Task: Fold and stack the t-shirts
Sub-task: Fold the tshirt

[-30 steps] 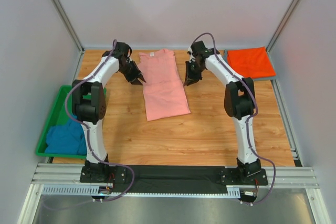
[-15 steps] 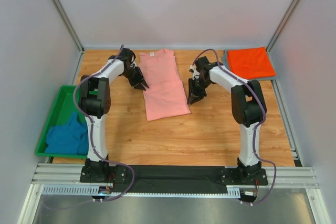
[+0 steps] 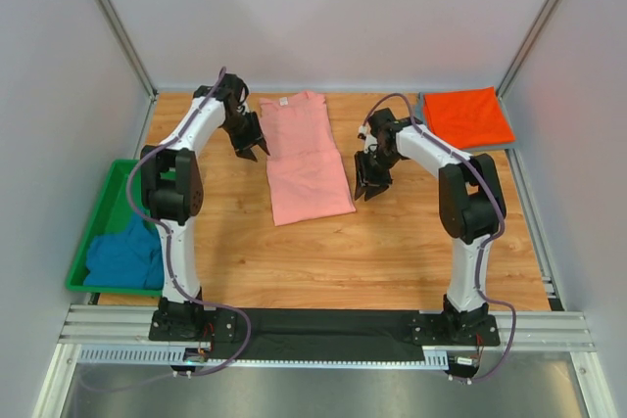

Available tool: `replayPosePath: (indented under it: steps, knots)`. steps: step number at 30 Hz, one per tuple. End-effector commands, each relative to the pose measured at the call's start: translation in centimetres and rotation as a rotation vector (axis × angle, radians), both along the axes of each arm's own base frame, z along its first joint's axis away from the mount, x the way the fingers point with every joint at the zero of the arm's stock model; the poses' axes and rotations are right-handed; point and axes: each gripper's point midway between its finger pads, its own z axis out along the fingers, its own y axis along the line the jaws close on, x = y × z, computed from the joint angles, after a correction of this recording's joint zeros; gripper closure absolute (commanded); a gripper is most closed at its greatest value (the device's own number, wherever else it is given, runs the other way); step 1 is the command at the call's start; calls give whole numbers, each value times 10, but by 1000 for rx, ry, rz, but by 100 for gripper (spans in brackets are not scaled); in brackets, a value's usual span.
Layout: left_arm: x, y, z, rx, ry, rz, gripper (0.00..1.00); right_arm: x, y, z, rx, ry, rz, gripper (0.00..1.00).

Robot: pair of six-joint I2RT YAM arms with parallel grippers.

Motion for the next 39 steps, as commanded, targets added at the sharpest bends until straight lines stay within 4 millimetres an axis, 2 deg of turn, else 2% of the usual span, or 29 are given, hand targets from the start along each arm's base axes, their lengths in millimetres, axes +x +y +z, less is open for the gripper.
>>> replayPosePath:
  steps: [1, 3, 4, 5, 6, 7, 8, 10, 11, 14, 17, 22, 29, 32, 34, 35, 36, 38, 39]
  knots:
    - [-35, 3, 44, -1, -49, -46, 45, 9, 6, 32, 46, -79, 7, 61]
    - [-57, -3, 34, -21, -7, -71, 44, 11, 12, 30, 69, -70, -12, 59]
    - [-65, -8, 43, -49, -24, -85, 44, 11, 14, 26, 79, -61, -15, 59]
    - [-77, -15, 28, -62, -9, -99, 44, 10, 18, 23, 97, -45, -24, 57]
    - [-83, -19, 25, -82, -19, -107, 44, 13, 20, 22, 106, -47, -28, 56]
    - [-90, -27, 31, -125, -43, -121, 44, 15, 22, 15, 107, -38, -30, 54]
    - [-101, -31, 14, -141, -19, -113, 44, 19, 24, 15, 111, -41, -32, 53]
    - [-112, -38, 6, -176, 1, -114, 43, 20, 25, 4, 106, -22, -34, 53]
    - [-121, -41, -6, -181, 20, -122, 43, 20, 25, 1, 105, -13, -36, 53]
    - [-137, -38, -26, -140, 69, -132, 43, 18, 24, -13, 91, 5, -36, 54]
    - [-141, -34, -39, -111, 77, -126, 43, 12, 21, -24, 78, 23, -34, 56]
    - [-146, -42, -51, -144, 95, -132, 43, 3, 16, -34, 69, 35, -24, 61]
    - [-161, -39, -64, -95, 154, -131, 47, -12, 21, -34, 112, 57, -26, 64]
    - [-167, -34, -69, -69, 175, -122, 53, -17, 21, -37, 115, 56, -29, 66]
    - [-170, -32, -72, -60, 189, -118, 63, -19, 20, -38, 111, 59, -30, 73]
    - [-171, -32, -73, -58, 194, -117, 69, -21, 19, -39, 109, 61, -30, 78]
    - [-173, -31, -74, -54, 202, -115, 83, -22, 19, -39, 107, 62, -31, 90]
    - [-176, -30, -75, -52, 217, -112, 95, -23, 18, -35, 107, 51, -31, 99]
    - [-178, -31, -72, -59, 220, -109, 100, -28, 17, -36, 102, 62, -36, 100]
